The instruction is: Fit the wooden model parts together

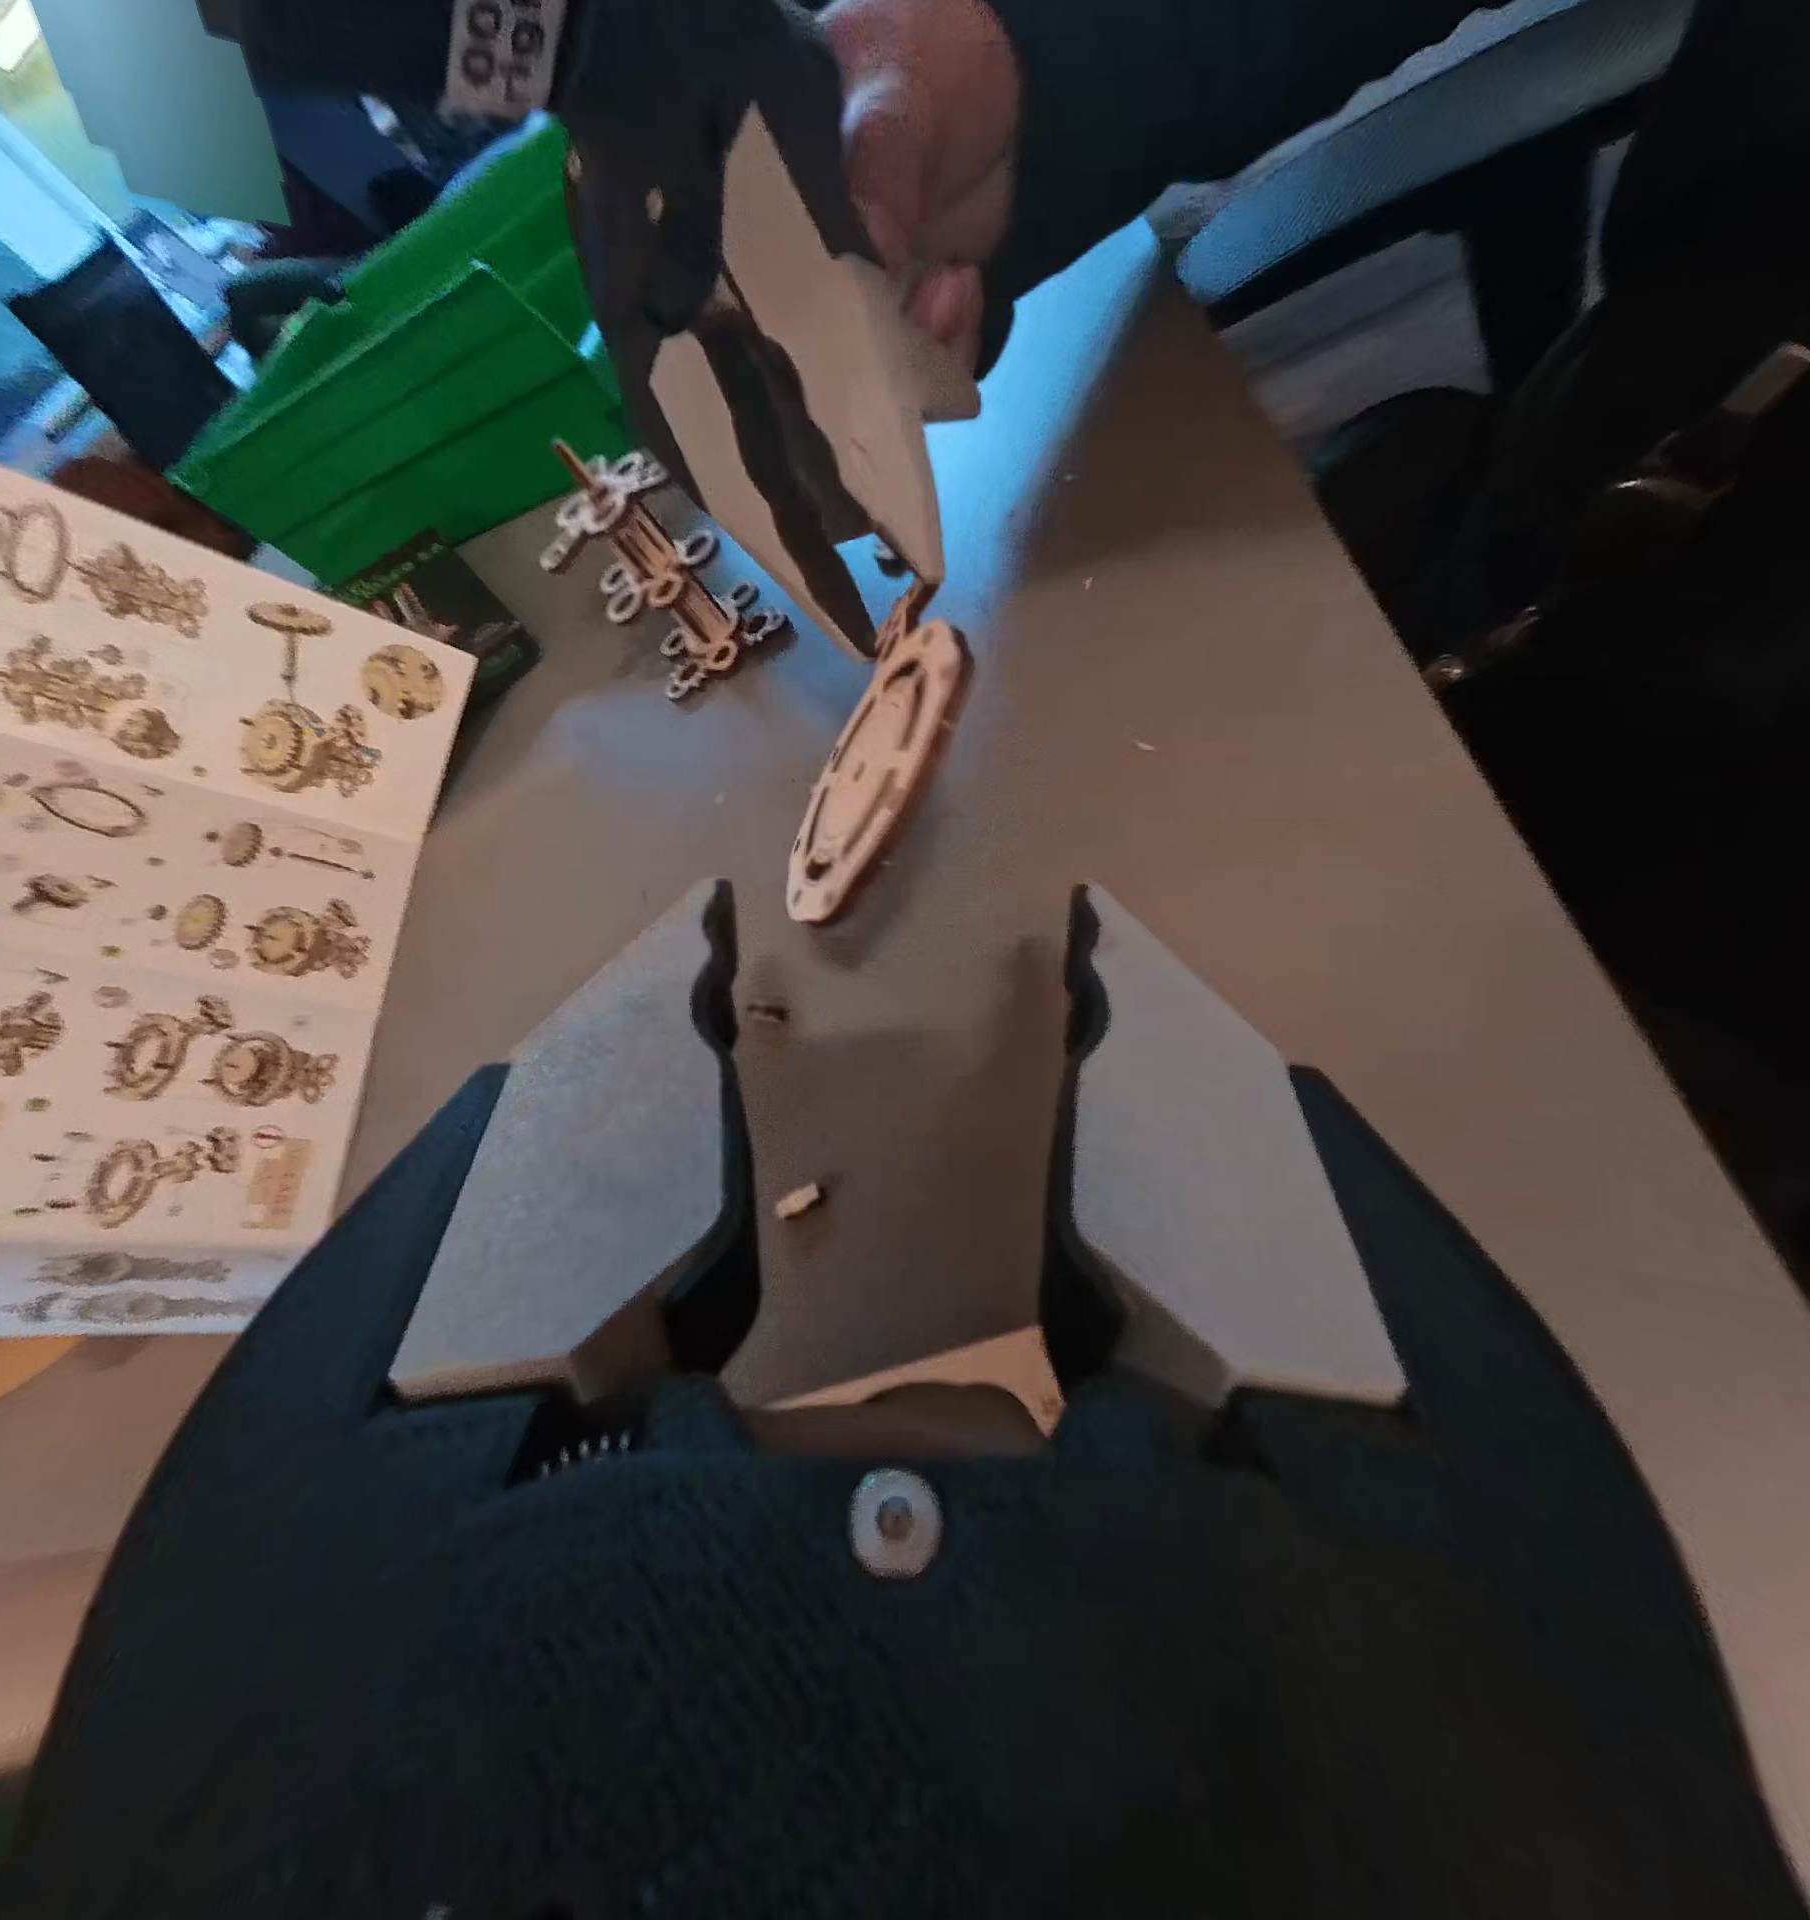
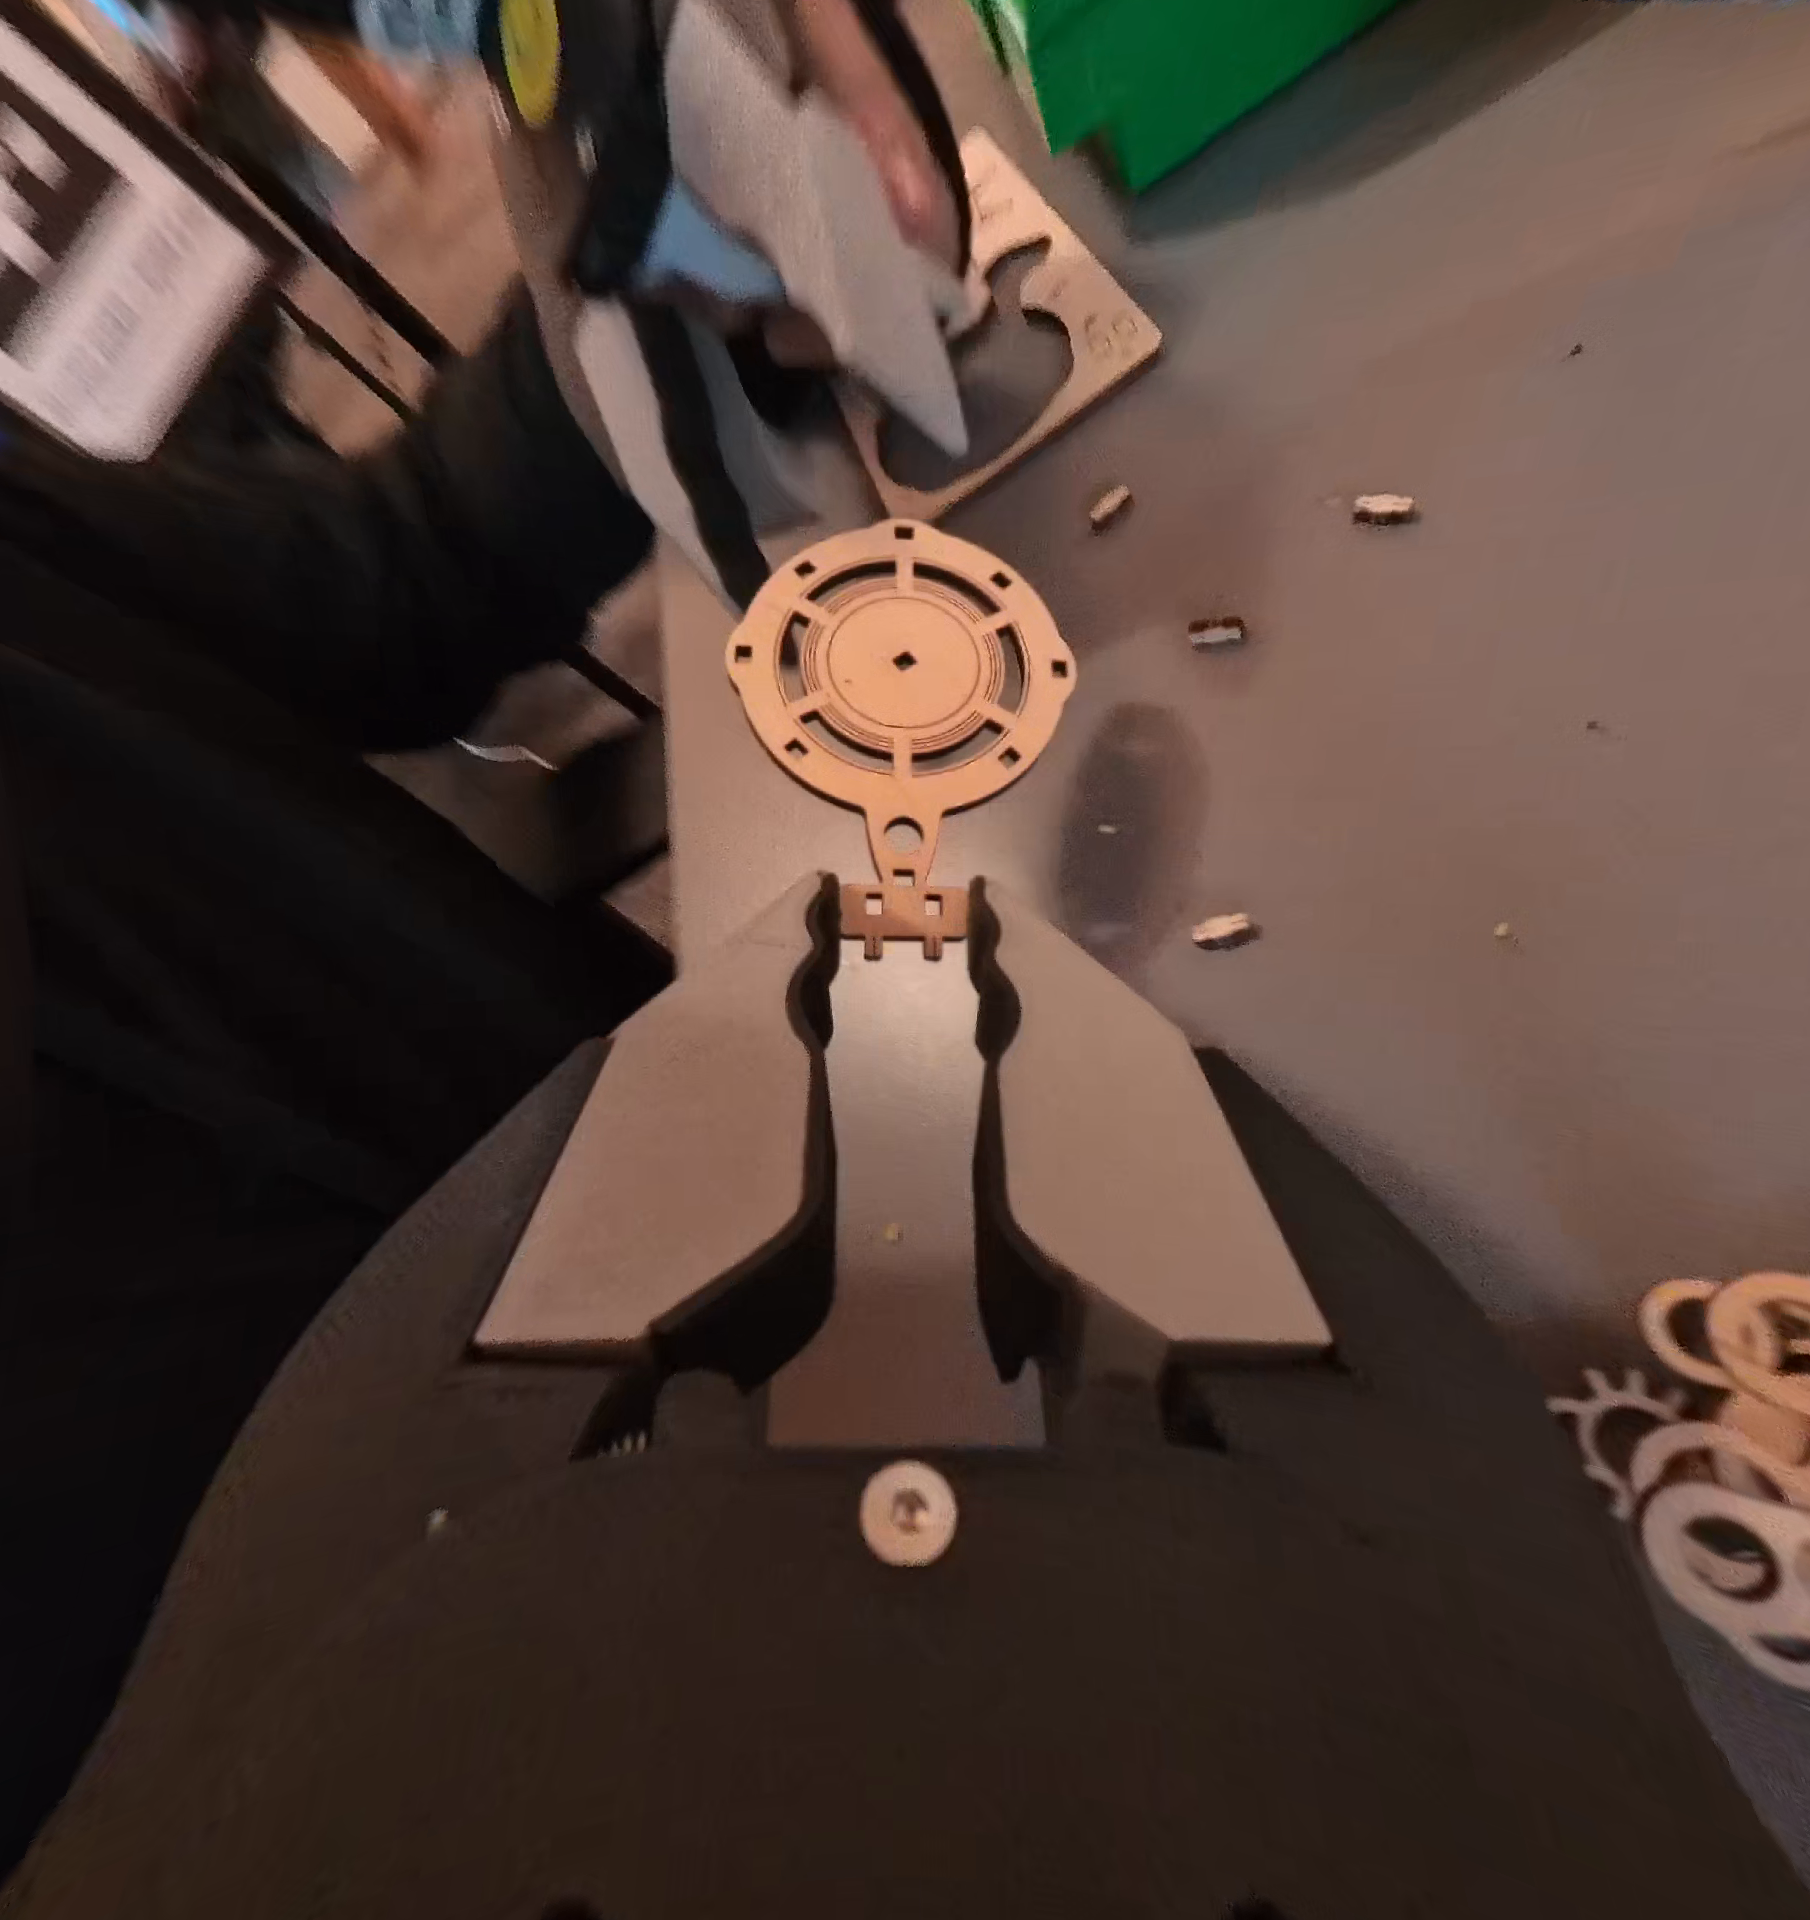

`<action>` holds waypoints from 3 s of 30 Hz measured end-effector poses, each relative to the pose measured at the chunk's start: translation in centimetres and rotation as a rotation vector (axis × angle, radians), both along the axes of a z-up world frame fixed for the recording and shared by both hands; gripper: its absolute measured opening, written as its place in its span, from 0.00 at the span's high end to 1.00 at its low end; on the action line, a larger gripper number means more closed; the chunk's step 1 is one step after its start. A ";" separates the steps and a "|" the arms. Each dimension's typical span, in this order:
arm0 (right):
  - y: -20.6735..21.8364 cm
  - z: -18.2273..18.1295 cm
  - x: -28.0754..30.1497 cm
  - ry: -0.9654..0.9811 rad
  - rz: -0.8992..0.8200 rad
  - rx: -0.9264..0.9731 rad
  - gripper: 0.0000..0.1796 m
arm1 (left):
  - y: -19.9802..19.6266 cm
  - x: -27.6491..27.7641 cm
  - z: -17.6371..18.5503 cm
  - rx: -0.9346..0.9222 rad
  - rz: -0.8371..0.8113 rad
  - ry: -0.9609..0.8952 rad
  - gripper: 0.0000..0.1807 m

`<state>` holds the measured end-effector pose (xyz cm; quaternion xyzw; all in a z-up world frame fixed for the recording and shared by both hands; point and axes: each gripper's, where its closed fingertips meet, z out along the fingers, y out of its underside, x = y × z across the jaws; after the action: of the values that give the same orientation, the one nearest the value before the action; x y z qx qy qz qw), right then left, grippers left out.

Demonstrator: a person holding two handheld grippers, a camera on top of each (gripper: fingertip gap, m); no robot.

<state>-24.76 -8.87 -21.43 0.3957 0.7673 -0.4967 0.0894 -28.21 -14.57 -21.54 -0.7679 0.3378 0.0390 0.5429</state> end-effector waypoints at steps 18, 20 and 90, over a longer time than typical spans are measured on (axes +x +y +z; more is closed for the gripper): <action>0.7 3.5 -2.2 -0.148 -0.129 -0.325 0.89 | 1.1 -1.9 1.5 -0.277 0.098 -0.846 0.99; 0.6 3.4 -2.3 -0.147 -0.133 -0.313 0.90 | 1.0 -2.4 1.3 -0.293 0.126 -0.869 0.99; 4.4 -4.4 -2.8 0.192 -0.312 0.467 0.87 | -1.0 0.6 -3.3 -0.522 0.050 -0.507 0.85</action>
<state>-27.55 -4.44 -25.79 0.4699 0.7957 -0.3495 -0.1545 -27.62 -15.58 -24.89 -0.8739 0.1723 -0.2269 0.3939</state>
